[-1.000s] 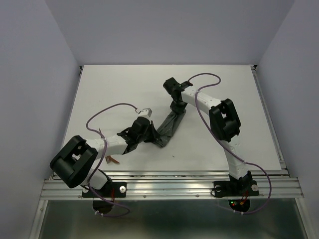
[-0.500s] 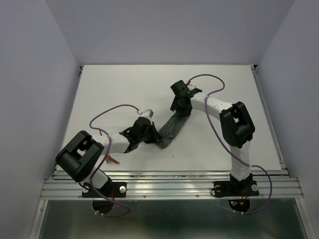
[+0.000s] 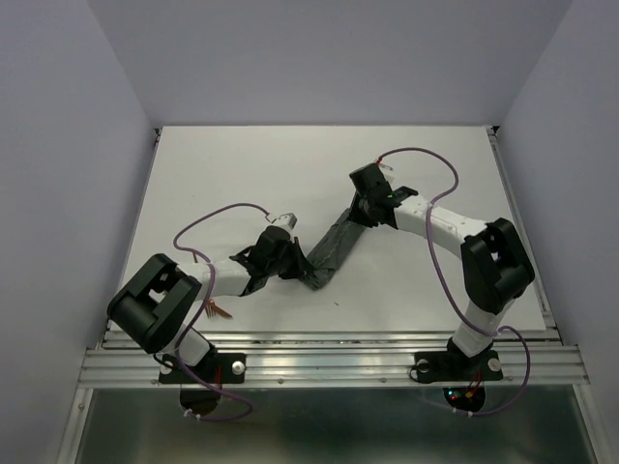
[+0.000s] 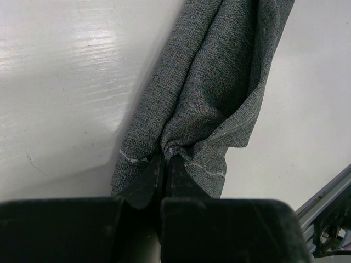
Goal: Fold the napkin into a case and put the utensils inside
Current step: Fold the 2/3-rectangle-folded napkin at the center of the board.
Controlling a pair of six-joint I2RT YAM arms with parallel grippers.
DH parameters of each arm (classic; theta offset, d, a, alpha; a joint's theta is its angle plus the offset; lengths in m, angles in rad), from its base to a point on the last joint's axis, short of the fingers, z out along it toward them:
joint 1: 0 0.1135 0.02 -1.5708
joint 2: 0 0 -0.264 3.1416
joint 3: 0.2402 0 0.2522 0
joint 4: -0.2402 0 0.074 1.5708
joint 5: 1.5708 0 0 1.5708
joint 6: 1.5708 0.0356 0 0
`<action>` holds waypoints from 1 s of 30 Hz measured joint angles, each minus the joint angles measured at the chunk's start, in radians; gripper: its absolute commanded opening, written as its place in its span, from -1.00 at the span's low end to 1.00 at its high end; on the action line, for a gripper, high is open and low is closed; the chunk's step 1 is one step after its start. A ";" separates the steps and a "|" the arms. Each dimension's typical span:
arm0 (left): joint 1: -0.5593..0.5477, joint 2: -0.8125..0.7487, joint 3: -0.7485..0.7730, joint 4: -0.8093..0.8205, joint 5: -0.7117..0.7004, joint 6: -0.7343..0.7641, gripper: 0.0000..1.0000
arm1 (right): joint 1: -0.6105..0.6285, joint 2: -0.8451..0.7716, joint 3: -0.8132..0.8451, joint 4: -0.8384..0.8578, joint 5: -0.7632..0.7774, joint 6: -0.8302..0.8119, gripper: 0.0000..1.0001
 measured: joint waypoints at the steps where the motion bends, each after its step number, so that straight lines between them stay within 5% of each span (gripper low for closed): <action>1: 0.002 0.000 0.000 -0.002 0.006 0.000 -1.00 | 0.000 0.000 -0.008 0.008 -0.009 -0.008 -0.54; 6: 0.011 0.000 0.001 -0.007 0.027 -0.001 -1.00 | 0.016 0.004 -0.043 0.026 -0.050 -0.024 -0.74; 22: 0.022 -0.030 0.001 -0.057 0.056 -0.001 -0.96 | 0.116 0.092 -0.043 0.055 -0.092 0.008 -0.77; 26: 0.022 -0.067 0.001 -0.095 0.055 -0.008 -0.38 | 0.121 0.127 -0.037 0.067 -0.093 0.012 -0.77; 29: 0.022 -0.119 0.002 -0.140 0.043 -0.008 0.44 | 0.126 0.156 -0.008 0.076 -0.095 0.012 -0.77; 30: 0.022 -0.136 0.002 -0.157 0.040 -0.008 0.56 | 0.127 0.163 -0.001 0.082 -0.095 0.011 -0.77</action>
